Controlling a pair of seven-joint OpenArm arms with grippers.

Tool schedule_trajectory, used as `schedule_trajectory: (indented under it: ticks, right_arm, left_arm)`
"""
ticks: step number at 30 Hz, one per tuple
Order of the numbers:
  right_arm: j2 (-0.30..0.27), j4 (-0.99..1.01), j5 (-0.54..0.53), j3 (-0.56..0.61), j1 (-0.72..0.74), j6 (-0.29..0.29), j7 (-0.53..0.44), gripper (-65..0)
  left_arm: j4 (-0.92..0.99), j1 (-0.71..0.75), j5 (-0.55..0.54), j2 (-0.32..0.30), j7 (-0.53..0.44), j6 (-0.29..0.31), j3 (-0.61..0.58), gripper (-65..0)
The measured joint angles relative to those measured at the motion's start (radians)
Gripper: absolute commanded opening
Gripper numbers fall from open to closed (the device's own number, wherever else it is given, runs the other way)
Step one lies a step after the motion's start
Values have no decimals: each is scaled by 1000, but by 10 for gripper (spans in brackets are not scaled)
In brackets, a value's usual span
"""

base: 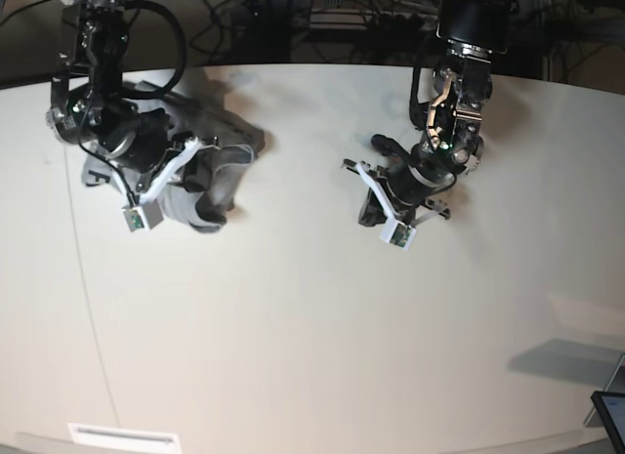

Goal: Fold the T-shirt properly
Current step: 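Press and tidy the folded bundle with the right gripper, then grasp the bundle with both grippers and flatten it into a rectangle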

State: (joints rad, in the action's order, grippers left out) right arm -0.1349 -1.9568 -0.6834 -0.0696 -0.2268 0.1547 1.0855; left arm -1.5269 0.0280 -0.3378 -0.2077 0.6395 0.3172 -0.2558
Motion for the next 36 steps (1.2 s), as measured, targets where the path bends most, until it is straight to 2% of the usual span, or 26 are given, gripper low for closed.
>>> schedule_trajectory:
  ticks: [4,8,14,19,22,26,30,33,36]
  right_arm:
    - [0,82,6,10,-1,-9,0,-649]
    - [-6,156,-2,85,0,-8,-111,-649]
    - [-11,258,-12,168,10,-7,-195,-649]
    - [-14,208,9,170,4,-19,-160,-649]
    - [-46,113,4,178,-7,-15,-149,-649]
    - [-53,34,7,175,14,-17,-110,-649]
    - [-119,7,-1,181,43,-14,-108,-649]
    - [-182,7,9,175,57,-16,-108,-649]
    - [-257,7,23,177,61,-14,-109,-649]
  left_arm:
    - [0,0,0,0,0,0,1,-650]
    - [3,0,-1,0,-1,0,1,-650]
    - [3,0,0,0,-1,0,1,-650]
    - [3,0,-3,-13,-1,0,2,-650]
    - [3,0,-3,-14,-1,0,3,-650]
    - [-7,5,1,-13,1,0,4,-650]
    - [-81,32,20,-13,44,-6,-6,-650]
    - [-197,94,12,-13,42,-3,-6,-650]
    - [-296,151,14,-18,109,-4,-6,-650]
